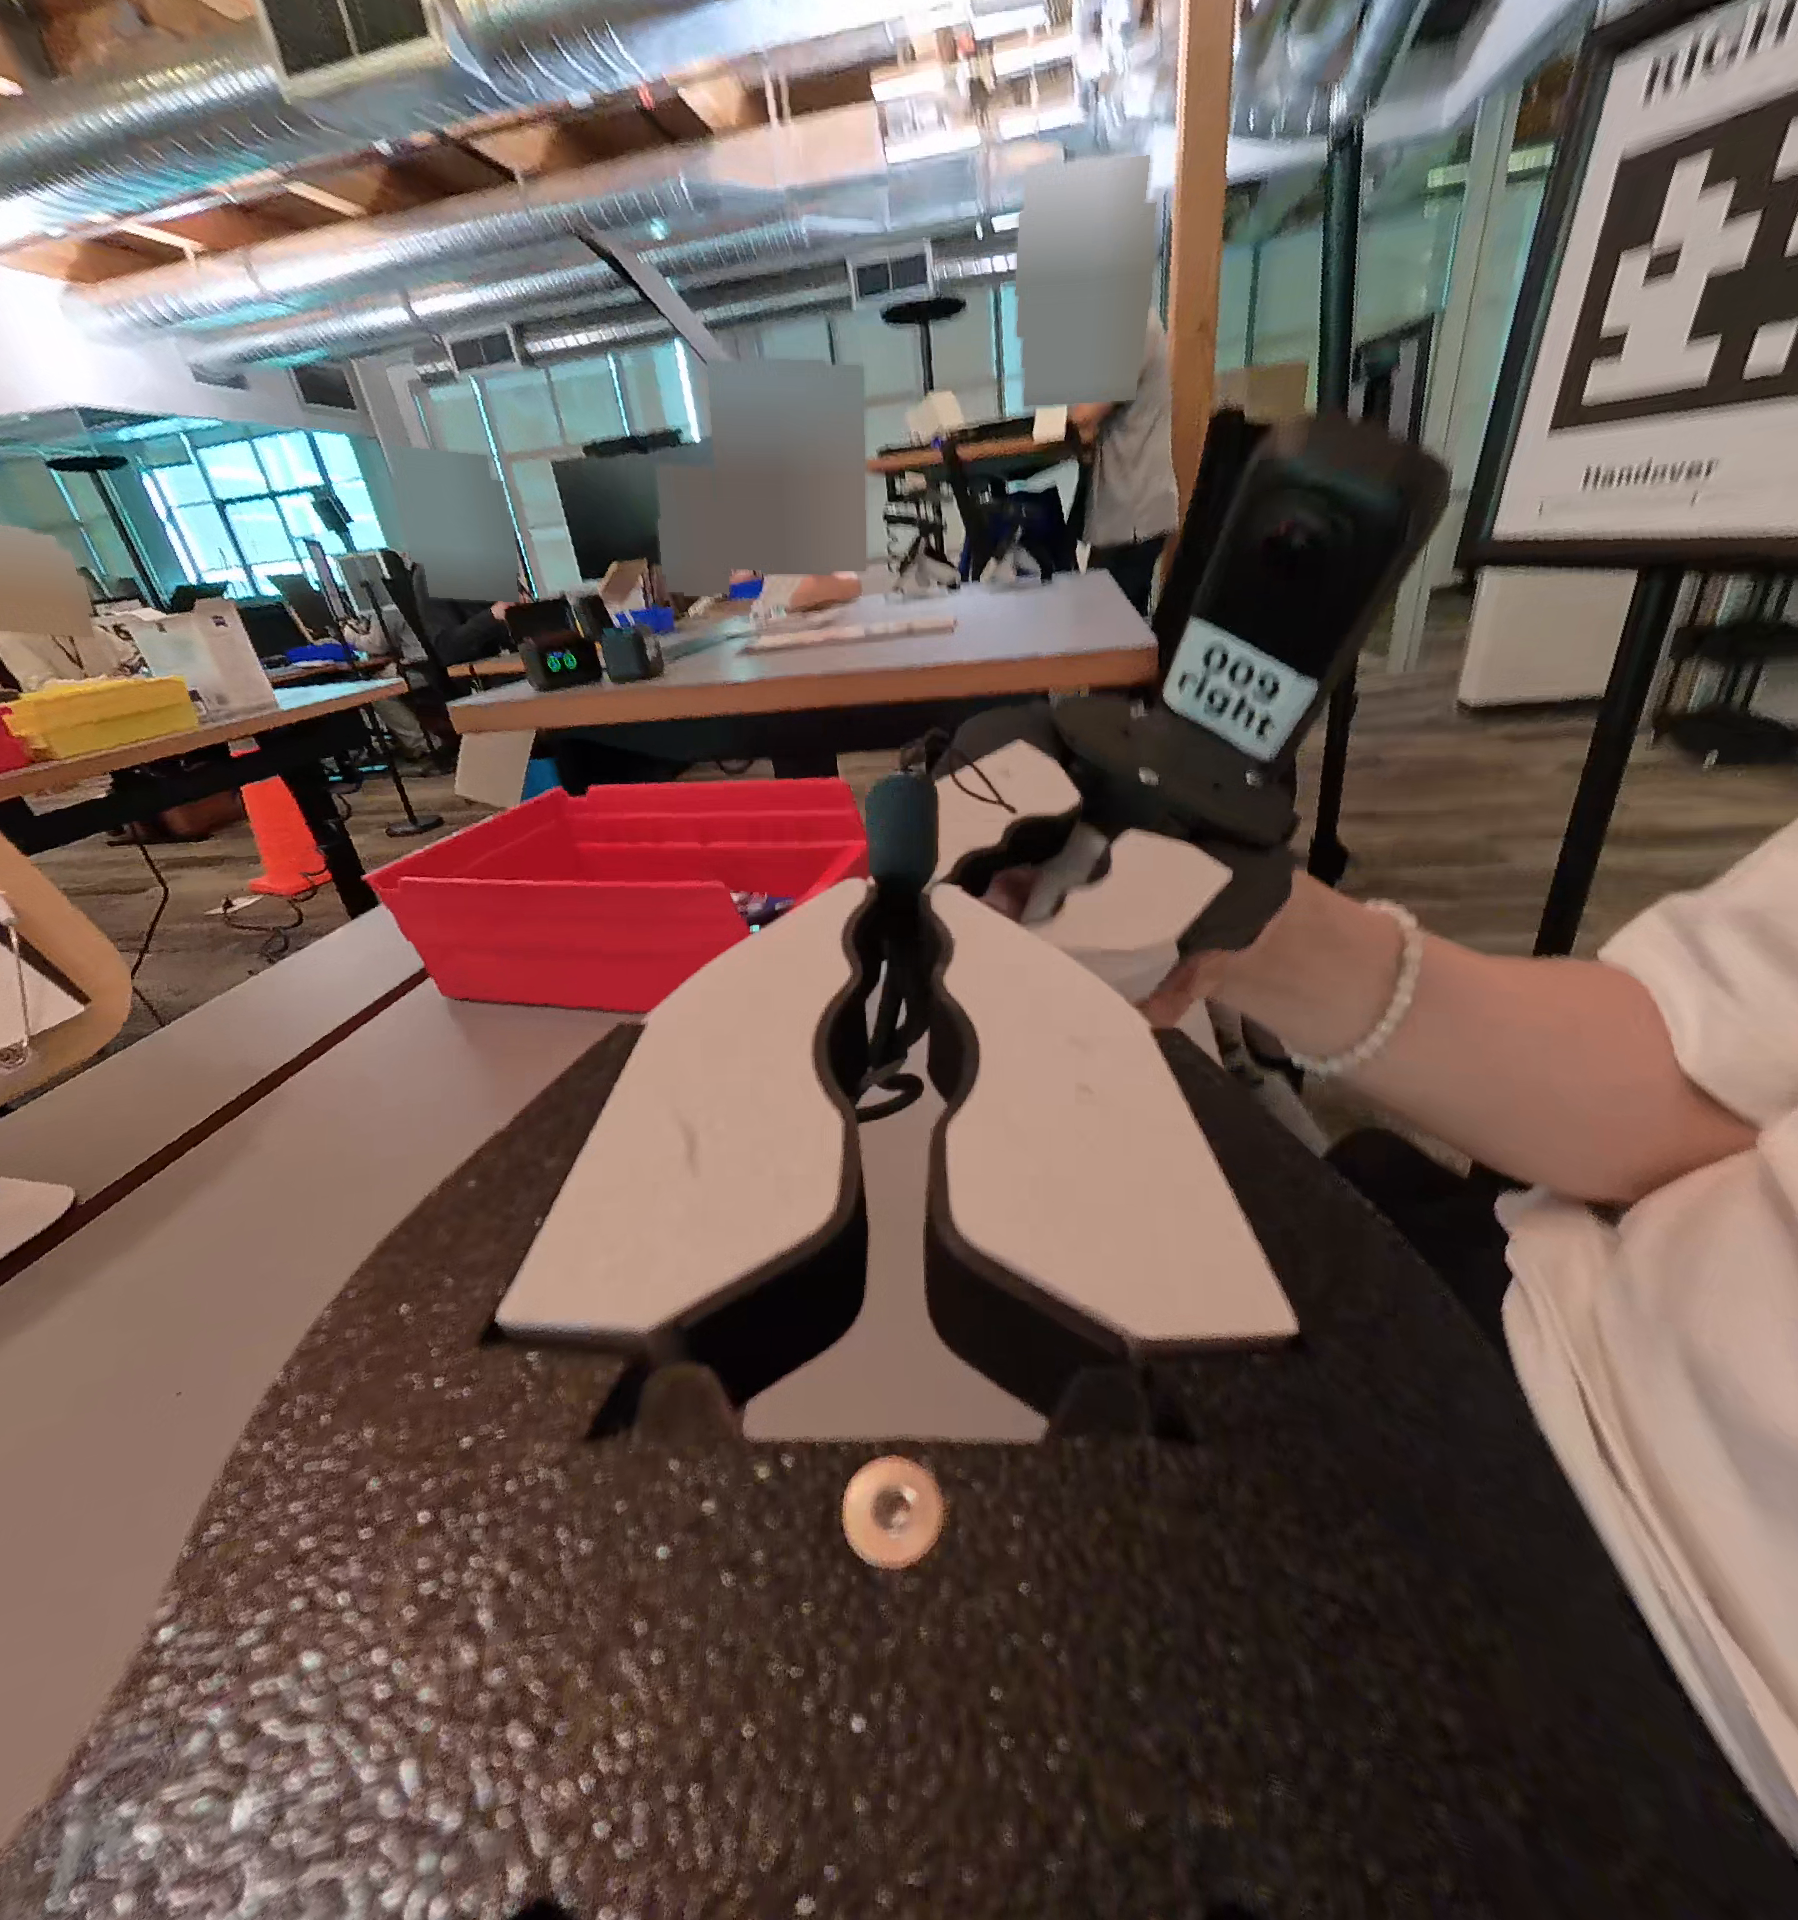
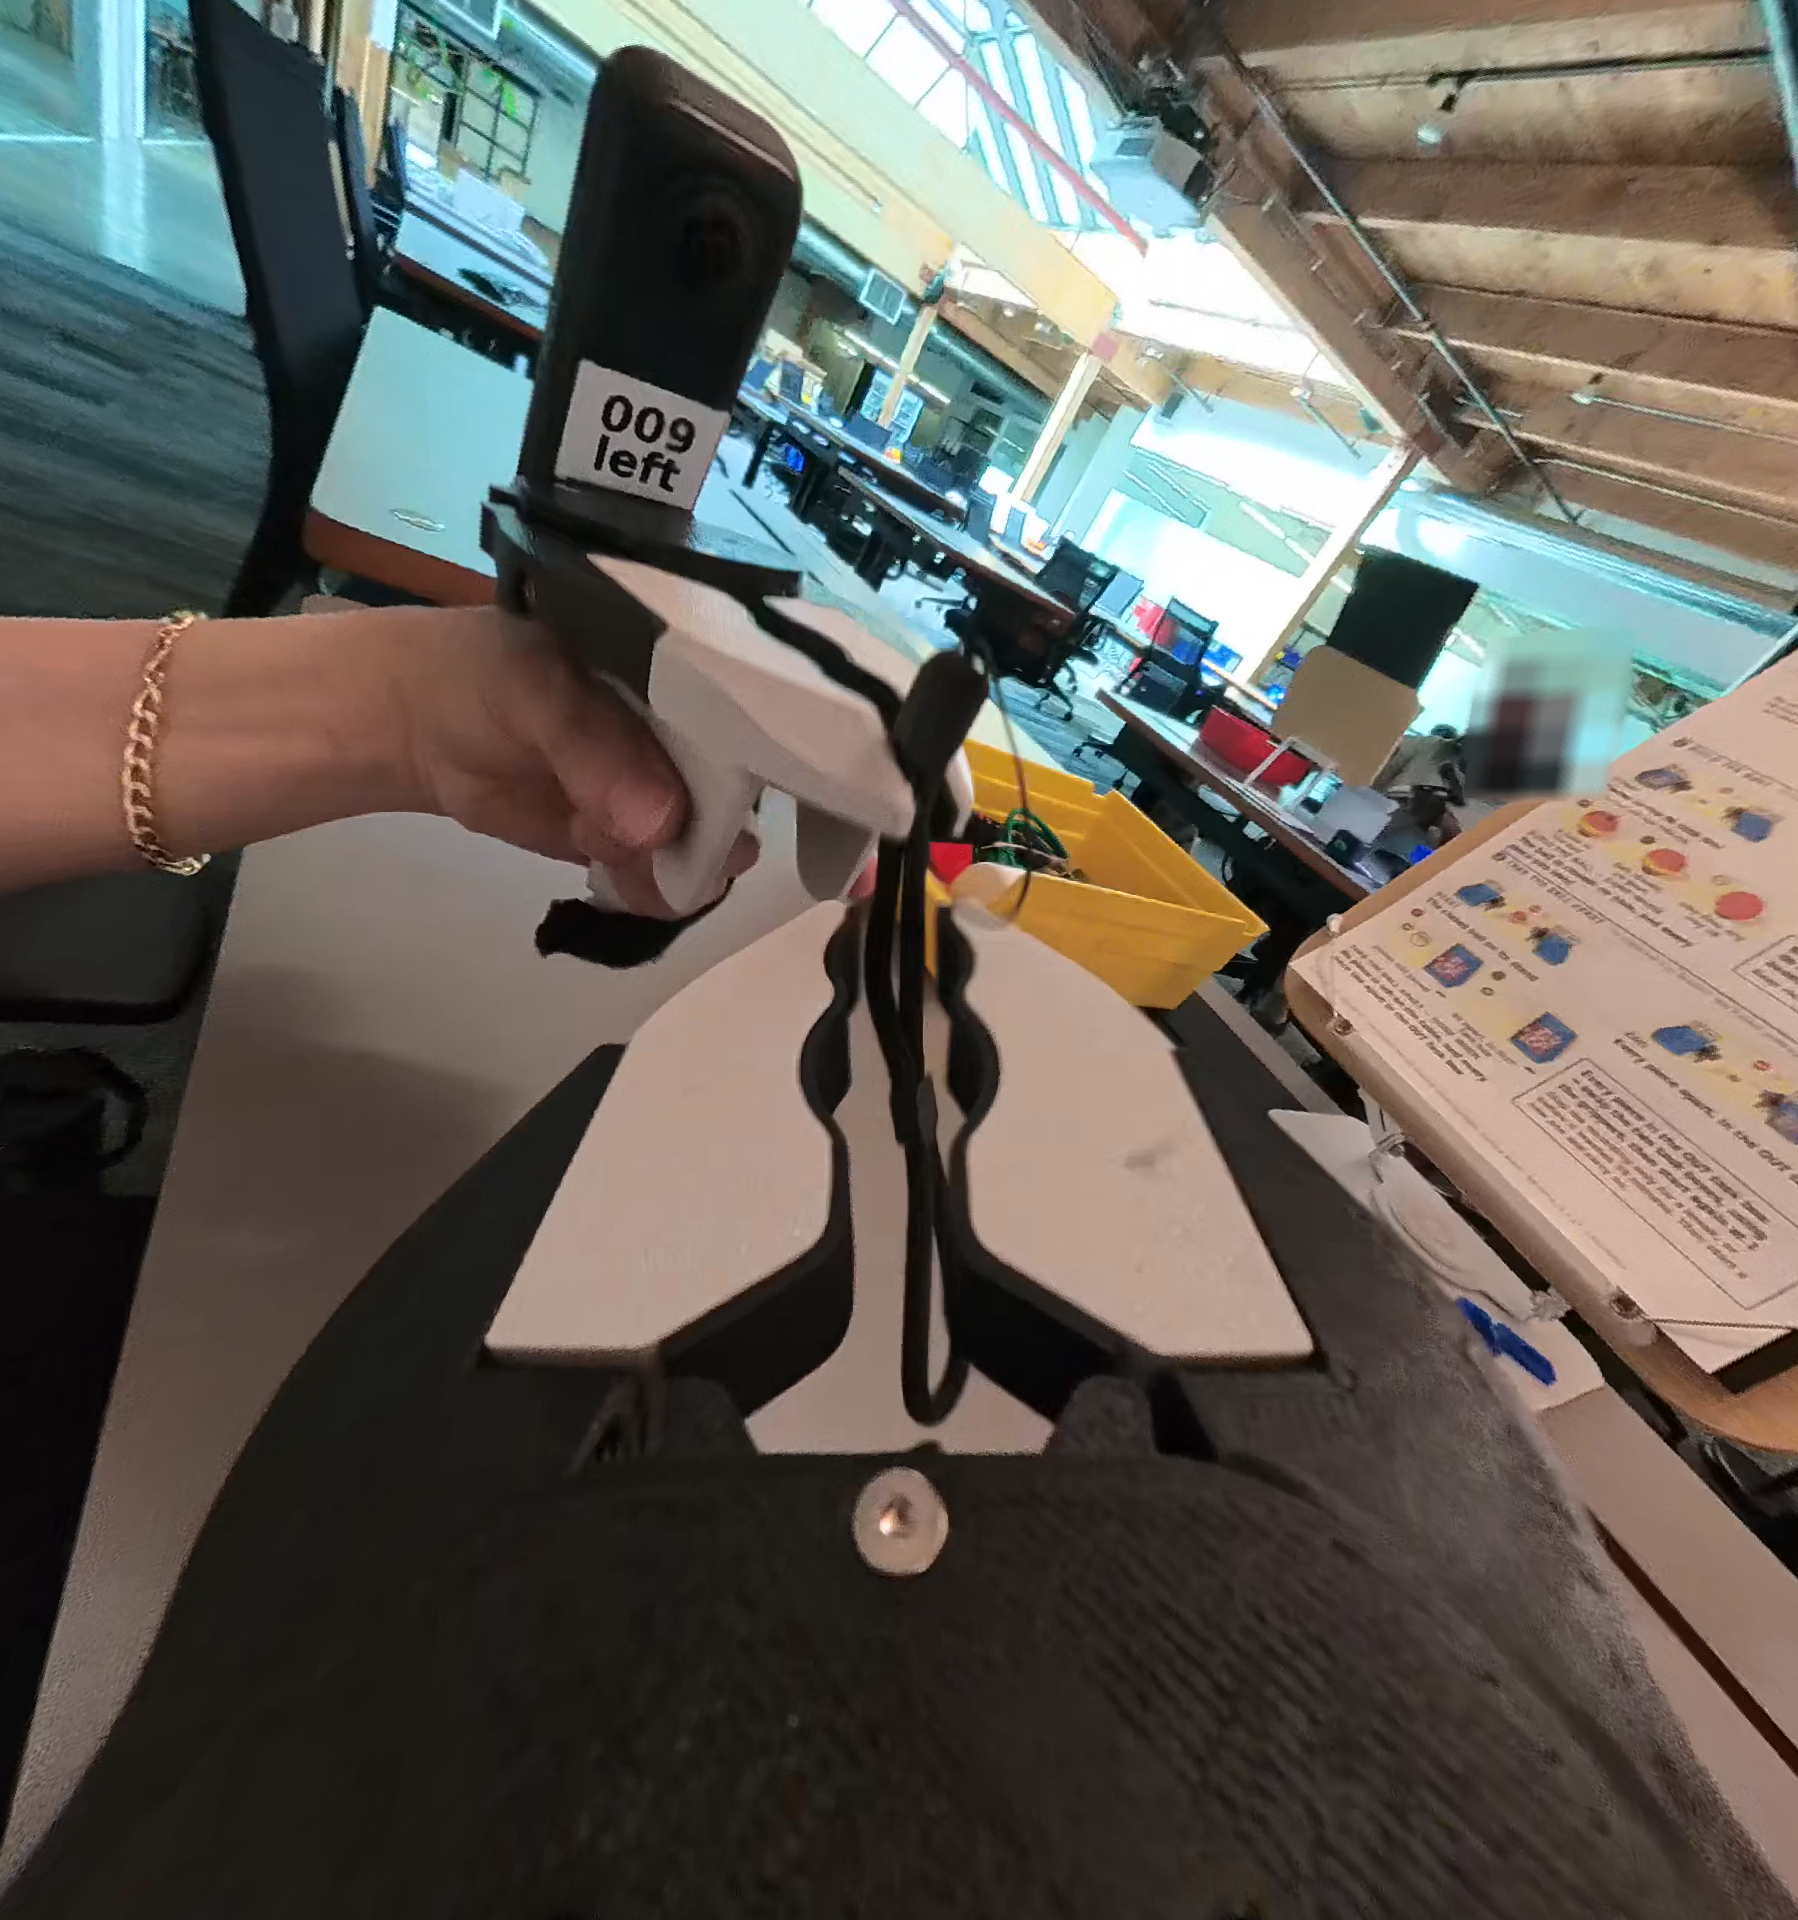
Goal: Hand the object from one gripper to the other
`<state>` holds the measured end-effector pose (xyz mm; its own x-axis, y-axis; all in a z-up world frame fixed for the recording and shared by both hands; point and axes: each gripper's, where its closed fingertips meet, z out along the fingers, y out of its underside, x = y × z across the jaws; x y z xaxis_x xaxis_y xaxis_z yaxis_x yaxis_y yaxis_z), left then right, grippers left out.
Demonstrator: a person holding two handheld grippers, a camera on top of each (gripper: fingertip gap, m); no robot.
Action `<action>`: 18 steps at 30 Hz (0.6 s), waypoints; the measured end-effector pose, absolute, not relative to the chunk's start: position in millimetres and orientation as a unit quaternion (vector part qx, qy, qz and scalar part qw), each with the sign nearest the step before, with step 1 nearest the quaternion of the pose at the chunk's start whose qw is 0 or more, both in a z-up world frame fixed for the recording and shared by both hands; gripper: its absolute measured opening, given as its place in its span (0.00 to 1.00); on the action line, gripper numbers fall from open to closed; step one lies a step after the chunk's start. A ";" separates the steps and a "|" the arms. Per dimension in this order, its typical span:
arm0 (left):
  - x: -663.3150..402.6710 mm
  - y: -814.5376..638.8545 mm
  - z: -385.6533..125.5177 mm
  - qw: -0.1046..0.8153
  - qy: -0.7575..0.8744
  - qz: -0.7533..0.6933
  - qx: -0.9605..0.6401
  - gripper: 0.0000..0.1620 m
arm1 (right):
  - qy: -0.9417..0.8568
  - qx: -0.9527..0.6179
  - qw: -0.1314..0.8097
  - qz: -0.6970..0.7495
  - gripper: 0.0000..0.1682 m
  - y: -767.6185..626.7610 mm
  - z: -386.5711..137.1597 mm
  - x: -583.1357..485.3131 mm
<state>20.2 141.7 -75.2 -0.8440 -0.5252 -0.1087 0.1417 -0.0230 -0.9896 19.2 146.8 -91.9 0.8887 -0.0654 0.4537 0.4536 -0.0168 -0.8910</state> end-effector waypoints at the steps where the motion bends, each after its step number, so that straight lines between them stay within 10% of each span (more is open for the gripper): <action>1: 19.5 144.0 -70.3 0.234 0.646 -0.711 -0.150 0.03 | -0.137 -0.690 0.684 -0.192 0.10 145.7 -93.2 21.7; 18: 11.0 151.0 -49.4 0.226 0.608 -0.746 -0.151 0.03 | -0.129 -0.701 0.680 -0.172 0.03 150.6 -102.4 23.2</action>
<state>11.0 151.0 -49.4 -0.8525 -0.5205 -0.0492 0.1530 -0.1584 -0.9755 23.2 150.6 -102.4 0.9076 -0.0535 0.4165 0.4147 -0.0415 -0.9090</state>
